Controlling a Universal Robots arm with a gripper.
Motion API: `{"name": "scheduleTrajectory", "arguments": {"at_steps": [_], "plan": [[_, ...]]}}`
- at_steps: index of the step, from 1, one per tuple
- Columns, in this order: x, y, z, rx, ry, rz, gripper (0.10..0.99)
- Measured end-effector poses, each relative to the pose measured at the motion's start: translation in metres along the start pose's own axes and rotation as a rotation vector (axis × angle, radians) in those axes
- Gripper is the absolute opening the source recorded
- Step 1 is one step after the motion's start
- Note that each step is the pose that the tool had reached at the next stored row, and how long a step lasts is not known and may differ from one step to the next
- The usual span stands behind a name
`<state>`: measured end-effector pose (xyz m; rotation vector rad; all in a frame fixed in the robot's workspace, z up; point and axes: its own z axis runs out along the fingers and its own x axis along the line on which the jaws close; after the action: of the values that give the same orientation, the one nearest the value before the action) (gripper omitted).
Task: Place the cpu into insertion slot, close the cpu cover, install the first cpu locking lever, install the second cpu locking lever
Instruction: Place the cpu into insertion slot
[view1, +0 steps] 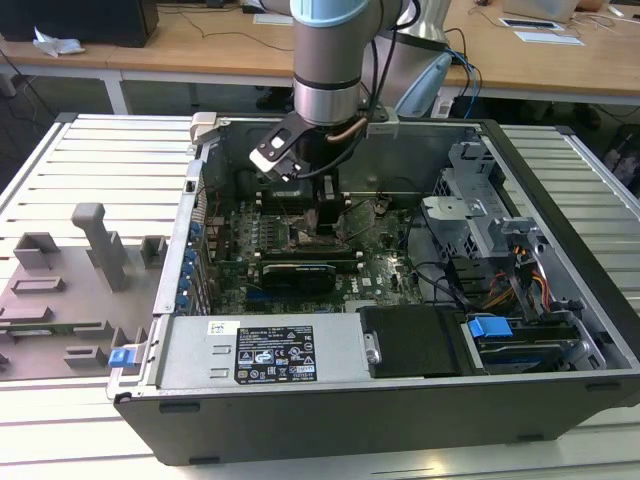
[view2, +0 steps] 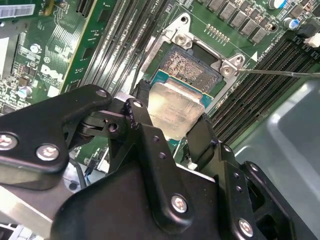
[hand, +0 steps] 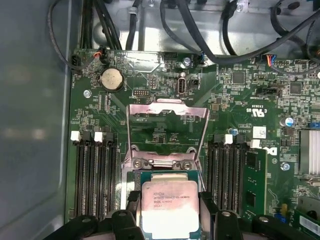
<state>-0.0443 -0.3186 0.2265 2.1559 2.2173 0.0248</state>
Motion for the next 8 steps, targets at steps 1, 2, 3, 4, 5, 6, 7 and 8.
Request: {"name": "scheduleTrajectory", "arguments": {"at_steps": [1, 2, 3, 4, 5, 6, 7, 8], "plan": [[0.0001, -0.0001, 0.0006, 0.0, -0.0001, 0.002, 0.545], [0.0003, -0.0002, 0.0016, 0.0, -0.0003, 0.006, 0.545], [0.0005, -0.0006, 0.0027, 0.0, -0.0005, 0.011, 0.545], [0.0007, -0.0008, 0.0035, 0.0, -0.0007, 0.013, 0.545], [0.0009, -0.0011, 0.0041, 0.0, -0.0006, 0.013, 0.545], [0.001, -0.0014, 0.0046, 0.0, -0.0006, 0.013, 0.545], [0.0011, -0.002, 0.0053, 0.0, -0.0007, 0.014, 0.545], [0.0012, -0.0024, 0.0057, 0.0, -0.0006, 0.014, 0.545]]}}
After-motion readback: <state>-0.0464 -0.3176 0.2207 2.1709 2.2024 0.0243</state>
